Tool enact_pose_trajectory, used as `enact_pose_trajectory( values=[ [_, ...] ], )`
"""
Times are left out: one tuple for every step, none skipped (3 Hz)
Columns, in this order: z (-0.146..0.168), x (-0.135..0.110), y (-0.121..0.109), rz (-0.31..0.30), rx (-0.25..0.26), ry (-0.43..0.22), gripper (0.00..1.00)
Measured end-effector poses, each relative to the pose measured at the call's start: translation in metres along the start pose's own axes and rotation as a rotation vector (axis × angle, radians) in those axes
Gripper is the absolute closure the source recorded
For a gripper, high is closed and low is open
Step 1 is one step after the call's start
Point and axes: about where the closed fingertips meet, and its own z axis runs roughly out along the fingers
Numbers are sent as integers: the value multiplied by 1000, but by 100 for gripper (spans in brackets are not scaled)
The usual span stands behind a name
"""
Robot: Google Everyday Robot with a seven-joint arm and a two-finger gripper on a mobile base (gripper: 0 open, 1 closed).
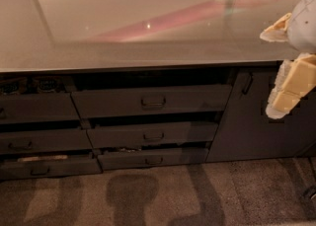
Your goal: Open top drawer
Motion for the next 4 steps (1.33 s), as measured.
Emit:
enact_pose_trajectory(
  values=[
    [1, -2, 1, -68, -82, -166, 0],
    [0, -11, 3, -118, -137, -279, 0],
    [0, -15, 0, -119, -124, -286, 0],
    [-9, -25, 10, -191, -34, -310, 0]
  ],
)
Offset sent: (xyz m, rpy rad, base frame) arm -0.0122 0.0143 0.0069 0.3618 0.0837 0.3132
